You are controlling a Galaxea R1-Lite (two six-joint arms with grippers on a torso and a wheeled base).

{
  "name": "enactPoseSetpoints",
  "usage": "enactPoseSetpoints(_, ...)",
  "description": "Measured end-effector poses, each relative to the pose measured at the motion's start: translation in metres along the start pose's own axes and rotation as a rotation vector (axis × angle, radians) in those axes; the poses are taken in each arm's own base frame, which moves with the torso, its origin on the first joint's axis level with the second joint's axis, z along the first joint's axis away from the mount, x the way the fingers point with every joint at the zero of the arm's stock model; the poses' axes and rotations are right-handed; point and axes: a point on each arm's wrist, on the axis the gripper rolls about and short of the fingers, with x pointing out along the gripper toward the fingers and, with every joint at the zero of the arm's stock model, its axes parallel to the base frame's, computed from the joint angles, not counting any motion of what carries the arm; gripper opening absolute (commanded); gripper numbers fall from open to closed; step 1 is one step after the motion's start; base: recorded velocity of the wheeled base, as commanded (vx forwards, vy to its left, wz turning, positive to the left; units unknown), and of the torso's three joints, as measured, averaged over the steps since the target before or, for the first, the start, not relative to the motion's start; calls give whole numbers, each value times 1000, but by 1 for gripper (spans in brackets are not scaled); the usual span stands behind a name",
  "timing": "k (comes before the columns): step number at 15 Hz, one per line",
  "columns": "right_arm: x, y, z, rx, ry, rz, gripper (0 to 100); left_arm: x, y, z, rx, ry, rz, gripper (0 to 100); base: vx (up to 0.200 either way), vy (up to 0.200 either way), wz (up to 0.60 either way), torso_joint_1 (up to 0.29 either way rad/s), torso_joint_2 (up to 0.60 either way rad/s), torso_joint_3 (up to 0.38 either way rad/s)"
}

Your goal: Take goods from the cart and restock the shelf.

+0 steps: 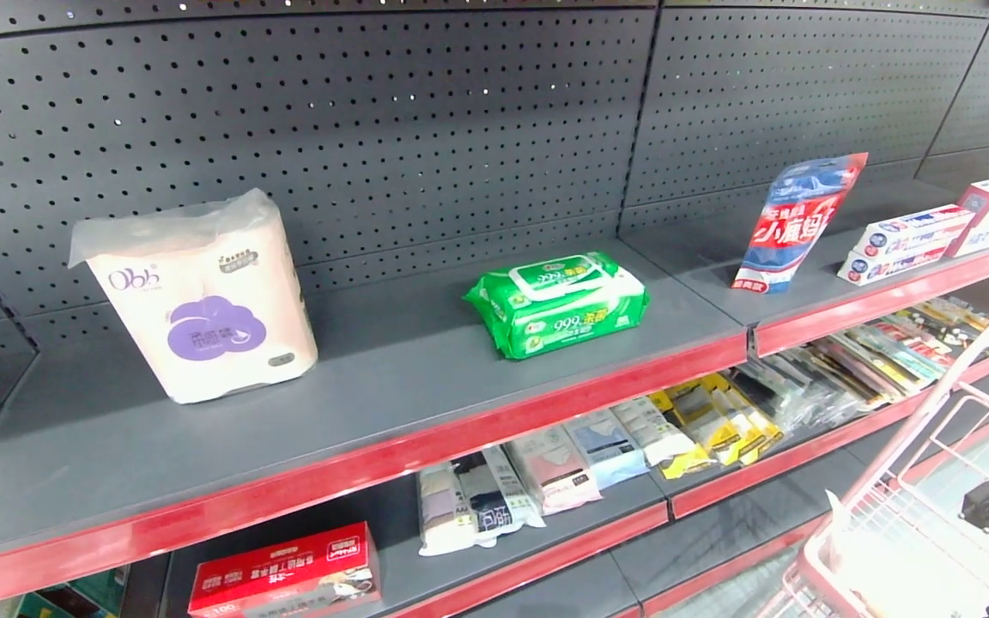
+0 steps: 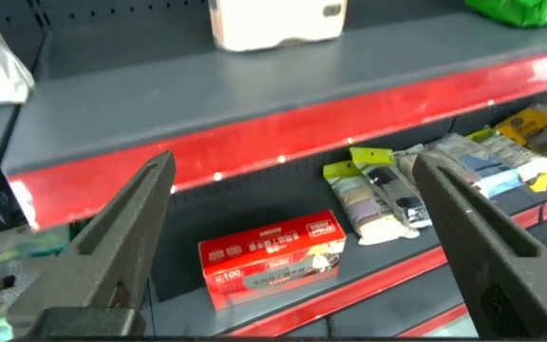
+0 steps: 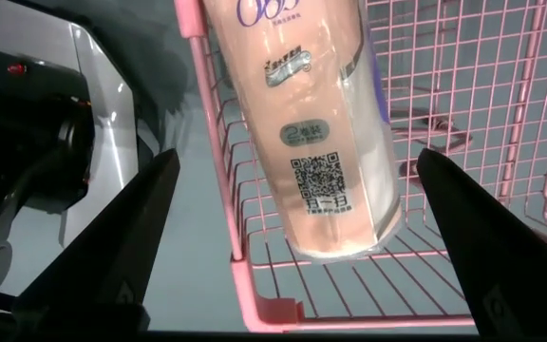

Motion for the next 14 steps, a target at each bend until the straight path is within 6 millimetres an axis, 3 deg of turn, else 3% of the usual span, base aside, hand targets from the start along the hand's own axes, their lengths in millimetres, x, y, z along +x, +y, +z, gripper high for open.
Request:
enactPoseSetpoints(6,1,-5,3,-9,-19,-24,100,0,0,0,0,0,0,100,0,0,0,-19,43,22)
enactPoseSetpoints(14,30,-12,4,-26,-26,-18,100,0,0,0,0,0,0,100,0,0,0,0,0,0)
